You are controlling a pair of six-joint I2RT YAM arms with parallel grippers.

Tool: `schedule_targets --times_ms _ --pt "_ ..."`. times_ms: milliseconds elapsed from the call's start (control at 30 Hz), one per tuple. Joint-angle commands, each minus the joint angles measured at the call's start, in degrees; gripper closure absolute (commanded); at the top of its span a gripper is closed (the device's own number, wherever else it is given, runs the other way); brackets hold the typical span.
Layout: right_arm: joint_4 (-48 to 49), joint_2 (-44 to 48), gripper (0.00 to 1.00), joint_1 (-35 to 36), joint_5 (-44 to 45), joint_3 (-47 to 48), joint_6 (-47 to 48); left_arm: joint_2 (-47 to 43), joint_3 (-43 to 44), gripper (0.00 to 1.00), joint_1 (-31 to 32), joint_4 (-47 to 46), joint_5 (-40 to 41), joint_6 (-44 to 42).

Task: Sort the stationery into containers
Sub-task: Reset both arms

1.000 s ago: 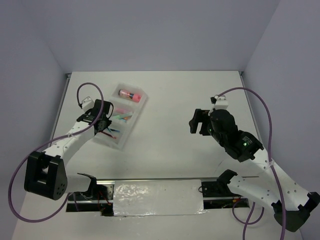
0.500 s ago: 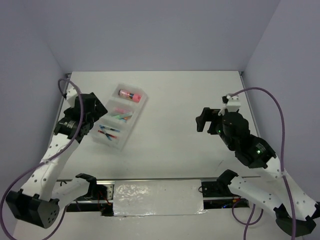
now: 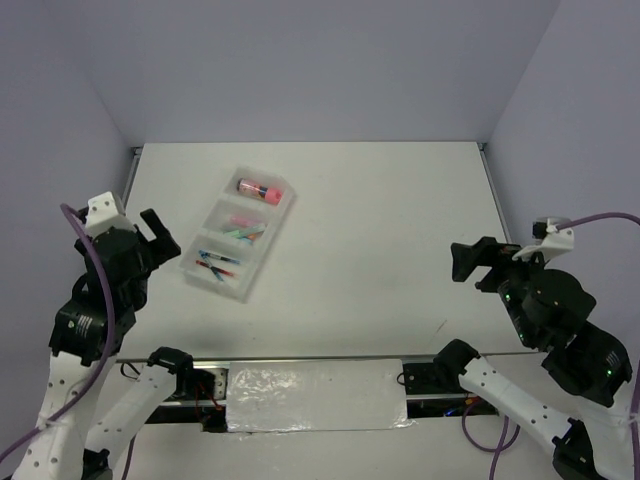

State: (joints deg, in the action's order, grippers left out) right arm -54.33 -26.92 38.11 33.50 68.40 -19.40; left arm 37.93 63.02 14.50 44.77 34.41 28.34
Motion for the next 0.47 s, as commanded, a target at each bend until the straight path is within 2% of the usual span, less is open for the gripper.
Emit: schedule_targets --times_ms 0,167,433 --pt "-4.6 2.2 0.00 0.4 4.2 3.0 0.9 -4.5 -2.7 0.01 0.2 -0.4 -0.5 -3.9" --pt "-6.1 3.9 0.00 0.4 6.1 2.3 0.6 -8.7 -4.2 0.01 0.2 -1.3 0.8 -3.7" --pt "-5.4 3.2 0.00 0.4 6.1 0.9 0.1 -6.9 -3.3 0.01 0.2 -1.4 1.1 -2.8"
